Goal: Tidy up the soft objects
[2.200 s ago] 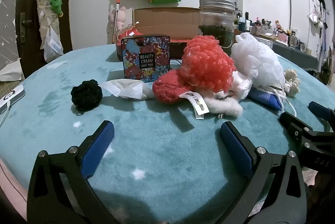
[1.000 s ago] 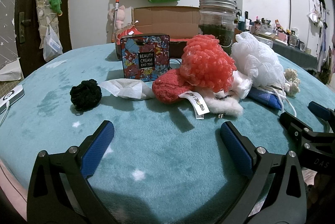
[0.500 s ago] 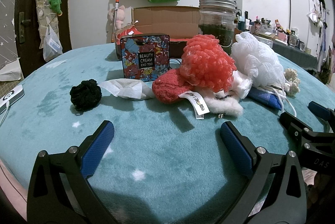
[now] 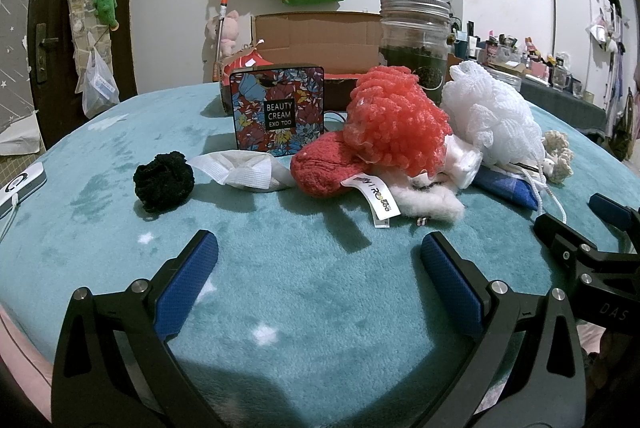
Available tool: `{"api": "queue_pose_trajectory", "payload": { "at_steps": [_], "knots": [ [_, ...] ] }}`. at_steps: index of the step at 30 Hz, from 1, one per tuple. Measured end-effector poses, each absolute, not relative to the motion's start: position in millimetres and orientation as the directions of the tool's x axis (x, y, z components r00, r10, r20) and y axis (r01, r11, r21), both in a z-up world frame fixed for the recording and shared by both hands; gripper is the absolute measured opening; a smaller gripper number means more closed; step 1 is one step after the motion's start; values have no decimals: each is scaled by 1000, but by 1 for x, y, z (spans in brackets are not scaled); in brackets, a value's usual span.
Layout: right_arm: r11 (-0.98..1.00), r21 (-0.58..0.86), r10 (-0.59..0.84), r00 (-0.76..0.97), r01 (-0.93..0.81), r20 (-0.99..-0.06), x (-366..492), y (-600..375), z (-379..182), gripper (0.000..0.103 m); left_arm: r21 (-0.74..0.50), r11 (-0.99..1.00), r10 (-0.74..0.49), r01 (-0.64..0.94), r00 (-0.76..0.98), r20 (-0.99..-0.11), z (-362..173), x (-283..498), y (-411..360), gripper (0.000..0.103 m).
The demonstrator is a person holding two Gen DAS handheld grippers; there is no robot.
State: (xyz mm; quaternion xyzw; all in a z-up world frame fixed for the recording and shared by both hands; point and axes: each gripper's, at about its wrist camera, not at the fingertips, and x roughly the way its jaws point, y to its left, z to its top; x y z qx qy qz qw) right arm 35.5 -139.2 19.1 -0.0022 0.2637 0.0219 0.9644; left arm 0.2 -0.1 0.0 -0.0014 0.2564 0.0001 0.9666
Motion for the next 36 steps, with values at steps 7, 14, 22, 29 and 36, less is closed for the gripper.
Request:
{"api": "queue_pose_trajectory", "payload": {
  "at_steps": [7,14,22,29,36],
  "knots": [
    [999,7,41,860,-43,-509,36,-139,19,103,-3,1000,-1,-1,868,-496,0,0,0,103],
    [999,6,41,860,-43,-509,35,-139,19,103,-3,1000,-1,-1,868,-496,0,0,0,103],
    [999,7,41,860,-43,-509,36,-139,19,103,-3,1000,-1,-1,868,-497,0,0,0,103],
    [998,30,63,849,-56,-525,39,-141,20,103,-15,1000,-24,19,865,-501,8,1,-4,103],
    [994,67,113,865,-92,-490,45,-149,52,103,-40,998,-66,53,879,-472,34,18,4,103]
  ]
}}
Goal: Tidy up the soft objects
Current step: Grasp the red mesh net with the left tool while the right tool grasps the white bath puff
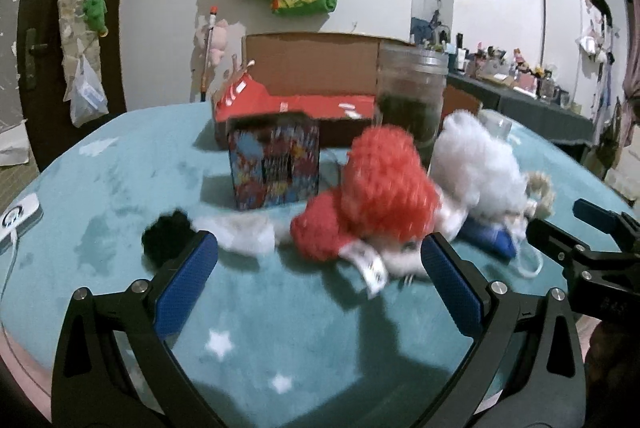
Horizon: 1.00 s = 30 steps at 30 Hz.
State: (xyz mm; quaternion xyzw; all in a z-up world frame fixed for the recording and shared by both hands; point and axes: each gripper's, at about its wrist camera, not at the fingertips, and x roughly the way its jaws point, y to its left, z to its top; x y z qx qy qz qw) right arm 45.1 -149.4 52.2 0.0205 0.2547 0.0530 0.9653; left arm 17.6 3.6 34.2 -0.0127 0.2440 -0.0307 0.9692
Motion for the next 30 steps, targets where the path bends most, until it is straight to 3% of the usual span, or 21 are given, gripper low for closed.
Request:
{"api": "queue_pose_trajectory", "payload": {
  "at_steps": [8,14,18,23,30],
  "knots": [
    [975,94,223,856,-203,-466,78,-147,78,103,-48,989,-146,140,866,-478,62,42,4,103],
    [936,124,345,793,-329,-502,109,-145,83,103,-63,972,-226,227,825,-518,70,67,1,103],
    [912,121,394,754,-392,-525,117,-136,80,102,-60,961,-257,270,794,-551,65,78,-4,92],
    [883,132,439,697,-450,-567,123,-127,71,80,-68,942,-302,329,742,-598,55,85,-14,56],
    [881,146,447,693,-449,-566,114,-131,66,40,-52,939,-305,341,750,-587,54,77,-21,48]
  ]
}}
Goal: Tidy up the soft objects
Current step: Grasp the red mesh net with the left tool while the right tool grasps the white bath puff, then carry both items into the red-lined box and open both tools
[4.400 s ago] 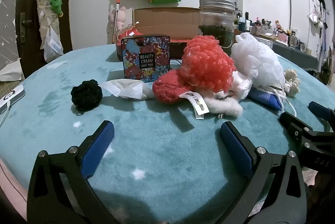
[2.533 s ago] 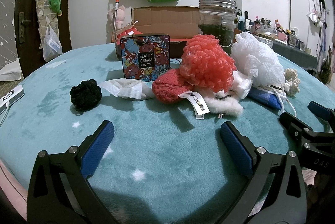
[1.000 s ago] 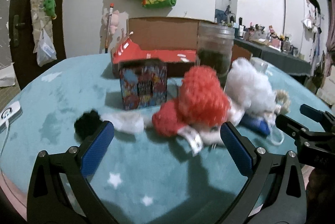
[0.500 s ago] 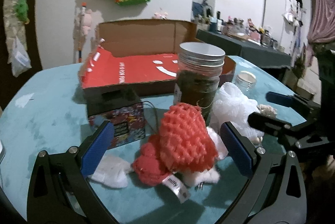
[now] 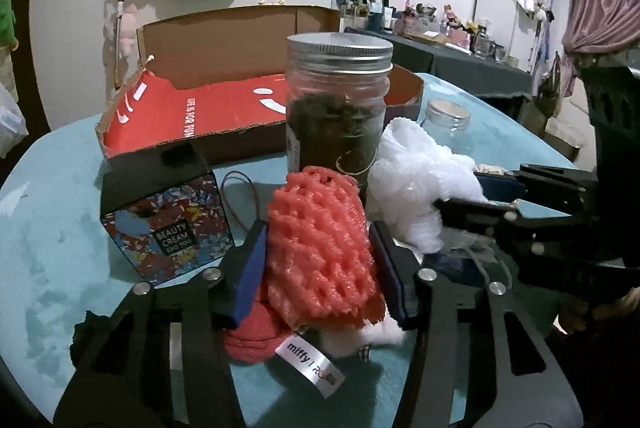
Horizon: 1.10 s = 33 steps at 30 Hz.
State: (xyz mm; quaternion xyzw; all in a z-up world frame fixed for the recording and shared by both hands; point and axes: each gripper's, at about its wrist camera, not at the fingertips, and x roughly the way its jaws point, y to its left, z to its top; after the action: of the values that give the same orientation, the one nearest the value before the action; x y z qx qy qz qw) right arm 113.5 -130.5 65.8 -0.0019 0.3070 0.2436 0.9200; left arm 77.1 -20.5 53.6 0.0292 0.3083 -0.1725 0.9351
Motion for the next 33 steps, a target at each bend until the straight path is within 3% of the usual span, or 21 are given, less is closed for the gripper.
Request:
{"api": "queue_pose_trajectory", "payload": {
  "at_steps": [2,7,33],
  "knots": [
    [887,144,440,709,-438,-551,109,-133,67,32,-65,937,-314,342,751,-581,55,73,-18,46],
    [897,126,424,742,-424,-519,99,-135,72,27,-66,939,-313,338,758,-571,63,70,-12,46],
    [905,68,414,831,-420,-372,65,-157,143,26,14,956,-260,293,869,-422,134,40,18,46]
  ]
}}
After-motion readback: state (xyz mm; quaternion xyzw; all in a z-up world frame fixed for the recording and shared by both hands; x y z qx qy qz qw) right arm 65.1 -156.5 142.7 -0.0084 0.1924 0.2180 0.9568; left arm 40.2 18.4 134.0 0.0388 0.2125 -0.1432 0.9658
